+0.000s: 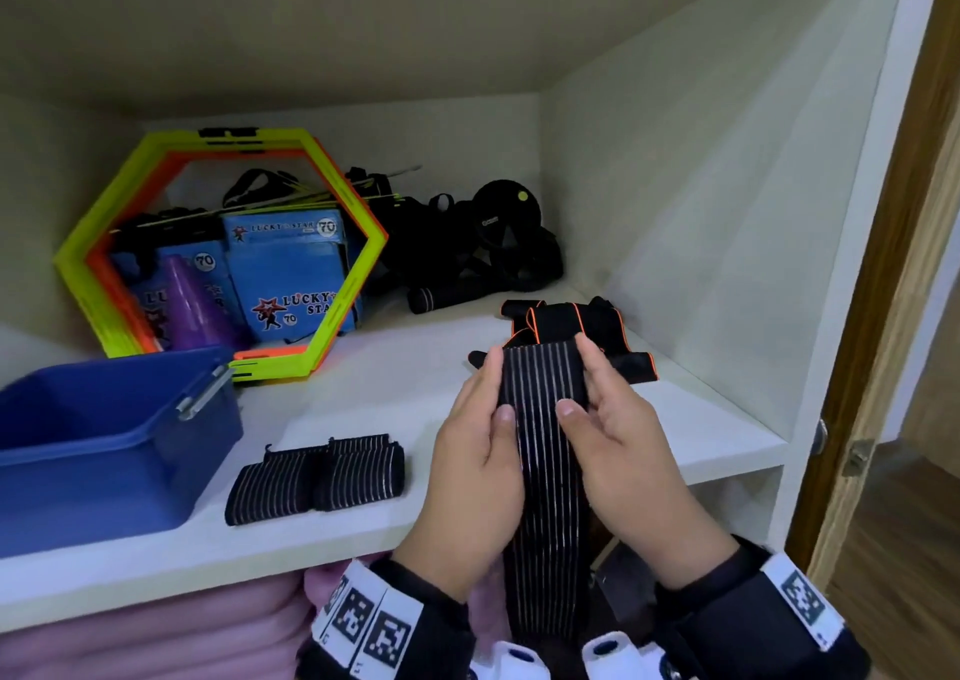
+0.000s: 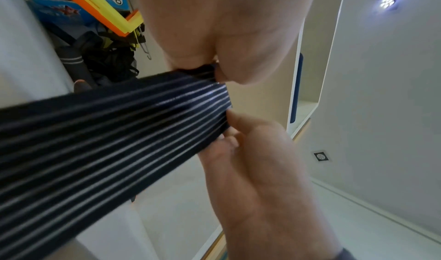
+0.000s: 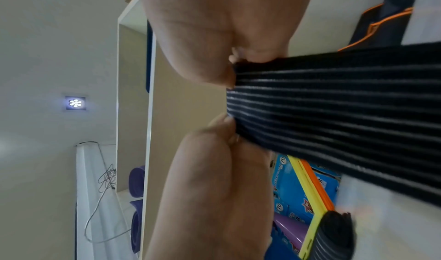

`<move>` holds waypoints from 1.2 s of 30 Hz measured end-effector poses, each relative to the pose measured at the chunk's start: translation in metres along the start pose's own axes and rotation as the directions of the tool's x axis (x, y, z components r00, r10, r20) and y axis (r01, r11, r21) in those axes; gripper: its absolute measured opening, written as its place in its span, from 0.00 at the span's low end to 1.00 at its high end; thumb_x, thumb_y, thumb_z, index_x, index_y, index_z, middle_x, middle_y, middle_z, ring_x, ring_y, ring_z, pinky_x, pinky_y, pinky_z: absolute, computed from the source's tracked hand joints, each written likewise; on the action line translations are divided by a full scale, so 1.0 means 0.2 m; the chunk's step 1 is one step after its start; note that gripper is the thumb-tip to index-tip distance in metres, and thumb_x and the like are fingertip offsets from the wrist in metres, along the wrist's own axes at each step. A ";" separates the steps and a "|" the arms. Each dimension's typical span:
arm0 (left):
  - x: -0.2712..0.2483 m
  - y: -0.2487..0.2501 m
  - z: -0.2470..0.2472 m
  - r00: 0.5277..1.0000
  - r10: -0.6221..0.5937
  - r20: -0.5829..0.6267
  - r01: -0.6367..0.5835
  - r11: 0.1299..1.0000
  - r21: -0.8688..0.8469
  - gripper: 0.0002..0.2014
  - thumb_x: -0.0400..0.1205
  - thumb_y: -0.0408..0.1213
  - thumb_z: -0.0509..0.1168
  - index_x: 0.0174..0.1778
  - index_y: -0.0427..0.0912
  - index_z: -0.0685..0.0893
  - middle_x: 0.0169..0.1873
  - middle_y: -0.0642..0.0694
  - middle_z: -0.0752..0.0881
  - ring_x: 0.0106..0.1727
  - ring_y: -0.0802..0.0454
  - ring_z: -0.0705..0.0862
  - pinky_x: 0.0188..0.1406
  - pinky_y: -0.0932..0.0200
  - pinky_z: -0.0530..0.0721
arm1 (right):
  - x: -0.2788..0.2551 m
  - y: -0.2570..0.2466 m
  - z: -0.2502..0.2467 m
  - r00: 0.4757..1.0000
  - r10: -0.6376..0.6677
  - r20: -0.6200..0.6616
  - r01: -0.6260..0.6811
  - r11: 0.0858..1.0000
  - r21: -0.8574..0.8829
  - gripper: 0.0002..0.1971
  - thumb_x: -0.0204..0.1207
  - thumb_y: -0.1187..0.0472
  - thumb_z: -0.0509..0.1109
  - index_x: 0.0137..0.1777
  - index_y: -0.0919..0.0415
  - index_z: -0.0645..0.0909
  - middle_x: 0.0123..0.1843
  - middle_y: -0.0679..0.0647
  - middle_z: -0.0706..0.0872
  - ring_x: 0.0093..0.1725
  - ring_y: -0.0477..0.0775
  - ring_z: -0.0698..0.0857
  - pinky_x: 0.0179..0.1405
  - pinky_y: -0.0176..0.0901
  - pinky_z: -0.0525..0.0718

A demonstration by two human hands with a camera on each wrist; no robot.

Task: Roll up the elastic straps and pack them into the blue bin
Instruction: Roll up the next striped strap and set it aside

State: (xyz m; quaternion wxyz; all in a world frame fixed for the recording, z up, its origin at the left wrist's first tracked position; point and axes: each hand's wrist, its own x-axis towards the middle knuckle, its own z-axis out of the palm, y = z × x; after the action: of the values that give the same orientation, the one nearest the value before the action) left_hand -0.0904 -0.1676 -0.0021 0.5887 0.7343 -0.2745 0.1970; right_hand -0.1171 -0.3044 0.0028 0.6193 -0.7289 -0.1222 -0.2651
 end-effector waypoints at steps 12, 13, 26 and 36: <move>0.37 0.45 -0.50 0.997 0.047 -0.059 -0.055 0.988 -0.144 0.22 0.70 0.30 0.79 0.58 0.53 0.91 0.39 0.43 0.90 0.41 0.50 0.87 0.47 0.58 0.88 | 0.45 -0.53 -0.11 0.950 -0.036 0.309 -0.018 0.986 0.169 0.22 0.79 0.72 0.72 0.69 0.54 0.81 0.41 0.66 0.89 0.39 0.65 0.89 0.37 0.60 0.89; 0.41 0.48 -0.53 0.997 0.058 -0.047 -0.065 0.983 -0.171 0.22 0.70 0.31 0.78 0.59 0.51 0.90 0.39 0.40 0.90 0.40 0.49 0.87 0.45 0.57 0.88 | 0.50 -0.56 -0.11 0.946 -0.046 0.321 -0.013 0.983 0.181 0.22 0.78 0.72 0.72 0.70 0.56 0.80 0.39 0.62 0.90 0.38 0.61 0.90 0.36 0.55 0.88; 1.05 0.25 -0.59 0.980 -0.168 -0.110 0.168 0.986 -0.012 0.19 0.79 0.21 0.72 0.66 0.38 0.83 0.35 0.43 0.82 0.24 0.53 0.84 0.22 0.61 0.82 | 1.23 -0.47 0.17 0.918 0.206 0.339 -0.138 0.967 -0.214 0.08 0.79 0.69 0.73 0.46 0.61 0.76 0.37 0.60 0.82 0.25 0.51 0.84 0.20 0.42 0.85; 1.35 0.34 -0.61 0.948 0.119 -0.297 -0.098 0.992 0.083 0.14 0.77 0.21 0.72 0.40 0.45 0.79 0.36 0.46 0.86 0.41 0.45 0.89 0.46 0.50 0.91 | 1.53 -0.49 0.20 0.959 -0.258 0.121 0.274 0.950 -0.146 0.12 0.70 0.66 0.78 0.39 0.50 0.78 0.45 0.57 0.87 0.43 0.54 0.85 0.49 0.52 0.85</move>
State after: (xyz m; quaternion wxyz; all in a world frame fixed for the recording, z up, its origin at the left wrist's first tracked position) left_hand 0.0788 -0.1069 0.2436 0.5868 0.6990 -0.2149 0.3477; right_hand 0.0969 -0.2926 0.2466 0.5098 -0.7659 -0.2285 -0.3183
